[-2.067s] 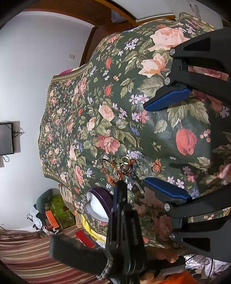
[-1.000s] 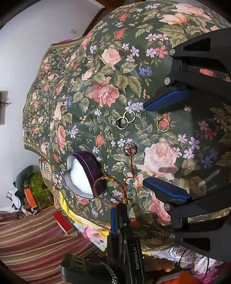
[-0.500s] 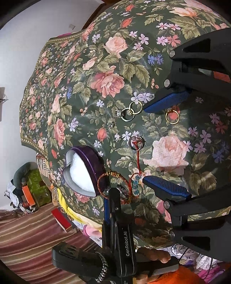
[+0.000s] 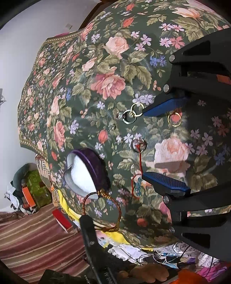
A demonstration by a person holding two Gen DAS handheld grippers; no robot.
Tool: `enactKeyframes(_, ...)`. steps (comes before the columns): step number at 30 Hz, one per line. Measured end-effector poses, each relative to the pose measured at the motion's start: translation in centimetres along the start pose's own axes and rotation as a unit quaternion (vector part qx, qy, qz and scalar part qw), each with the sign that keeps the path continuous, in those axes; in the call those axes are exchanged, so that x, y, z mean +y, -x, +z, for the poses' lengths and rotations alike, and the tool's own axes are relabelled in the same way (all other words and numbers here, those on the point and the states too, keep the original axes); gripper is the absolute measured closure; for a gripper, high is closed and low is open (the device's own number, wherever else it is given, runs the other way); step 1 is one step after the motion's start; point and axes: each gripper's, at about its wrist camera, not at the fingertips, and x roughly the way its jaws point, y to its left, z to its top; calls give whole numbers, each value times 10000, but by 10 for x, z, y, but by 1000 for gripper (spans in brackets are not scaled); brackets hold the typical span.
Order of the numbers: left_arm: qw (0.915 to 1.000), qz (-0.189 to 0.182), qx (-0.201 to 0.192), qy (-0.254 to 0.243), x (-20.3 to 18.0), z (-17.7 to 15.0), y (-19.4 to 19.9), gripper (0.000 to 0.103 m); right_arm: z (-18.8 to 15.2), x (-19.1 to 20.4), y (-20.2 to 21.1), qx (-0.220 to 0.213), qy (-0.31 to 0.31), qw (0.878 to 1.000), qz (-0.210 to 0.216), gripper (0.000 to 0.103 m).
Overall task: Organize jewelry
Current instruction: 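Move the right tool toward the red cord bracelet with turquoise beads, then grasp the beaded cord bracelet with the right gripper while the left holds the braided bracelet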
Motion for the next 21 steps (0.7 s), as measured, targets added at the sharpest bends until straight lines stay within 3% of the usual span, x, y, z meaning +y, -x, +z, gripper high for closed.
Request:
enactKeyframes(6, 9998, 200, -39, 70, 11, -8, 14, 101, 6, 21, -2, 99, 149, 9993, 324, 42)
enactKeyframes(11, 9994, 300, 77, 158, 23, -24, 16, 101, 12, 41, -22, 448, 374, 9971, 491, 42)
enactKeyframes(16, 9983, 472, 224, 270, 40, -35, 12, 100, 17, 52, -43, 739, 553, 9953, 282, 42)
enactKeyframes(21, 9961, 438, 513, 570, 61, -43, -1, 85, 19, 64, -53, 806, 932, 9924, -56, 46)
